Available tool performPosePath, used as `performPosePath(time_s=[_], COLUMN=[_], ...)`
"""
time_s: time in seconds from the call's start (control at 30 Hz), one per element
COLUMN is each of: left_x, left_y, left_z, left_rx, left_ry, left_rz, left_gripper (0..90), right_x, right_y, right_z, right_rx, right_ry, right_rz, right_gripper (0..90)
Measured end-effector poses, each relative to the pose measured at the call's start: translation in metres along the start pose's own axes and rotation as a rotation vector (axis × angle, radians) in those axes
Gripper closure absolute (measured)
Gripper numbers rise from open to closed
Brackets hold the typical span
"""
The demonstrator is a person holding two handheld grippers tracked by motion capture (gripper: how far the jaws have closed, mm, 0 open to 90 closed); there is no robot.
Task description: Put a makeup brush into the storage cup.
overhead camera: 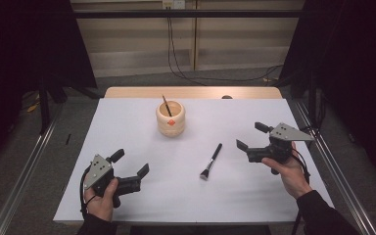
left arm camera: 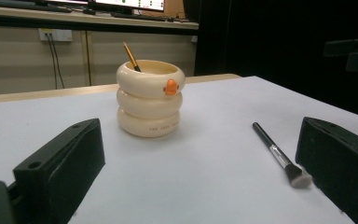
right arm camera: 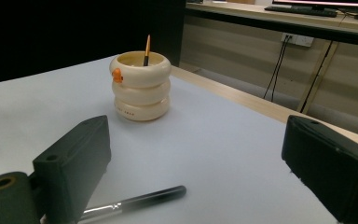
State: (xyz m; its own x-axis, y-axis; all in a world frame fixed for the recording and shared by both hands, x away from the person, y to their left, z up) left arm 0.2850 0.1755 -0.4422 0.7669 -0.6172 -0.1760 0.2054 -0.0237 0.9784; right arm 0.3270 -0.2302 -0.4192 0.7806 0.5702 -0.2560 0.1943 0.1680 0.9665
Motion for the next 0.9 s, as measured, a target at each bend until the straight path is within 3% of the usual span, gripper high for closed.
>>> performPosePath(time_s=[0.1, 0.23, 0.33, 0.4, 0.47, 0.9], left_x=[0.0, 0.0, 0.001, 0.001, 0.0, 0.001], left_y=[0.0, 0.0, -0.001, -0.001, 0.0, -0.001], left_z=[-0.002, -0.003, -0.003, -0.003, -0.003, -0.003], left_rx=[-0.007, -0.008, -0.004, -0.003, 0.003, 0.019], left_ry=[0.004, 0.007, 0.0, 0.003, 0.003, 0.009], left_rz=[0.004, 0.002, -0.003, -0.003, 0.0, -0.007], left_gripper=[0.8, 0.8, 0.8, 0.8, 0.8, 0.8], right_x=[0.007, 0.016, 0.024, 0.029, 0.034, 0.058], right_y=[0.004, 0.007, 0.013, 0.017, 0.019, 0.022], right_z=[0.0, -0.002, -0.003, -0.003, -0.006, -0.011], right_rx=[-0.012, -0.017, -0.005, -0.001, 0.002, -0.028], right_ry=[-0.005, 0.005, 0.035, 0.068, 0.101, 0.173], right_rz=[0.015, -0.011, -0.024, -0.03, -0.039, -0.075], right_gripper=[6.9, 7.2, 9.5, 18.4, 15.5, 17.6])
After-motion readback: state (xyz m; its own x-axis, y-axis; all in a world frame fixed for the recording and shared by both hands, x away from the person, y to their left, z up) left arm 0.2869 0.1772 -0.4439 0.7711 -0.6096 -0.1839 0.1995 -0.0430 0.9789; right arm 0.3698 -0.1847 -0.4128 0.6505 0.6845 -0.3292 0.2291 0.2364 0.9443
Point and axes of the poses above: each handheld gripper's, and its own axes: x roughly forward along the jaws, y roughly out of its top, z roughly to its right, the point moved 5 cm from there along x, roughly forward along the jaws
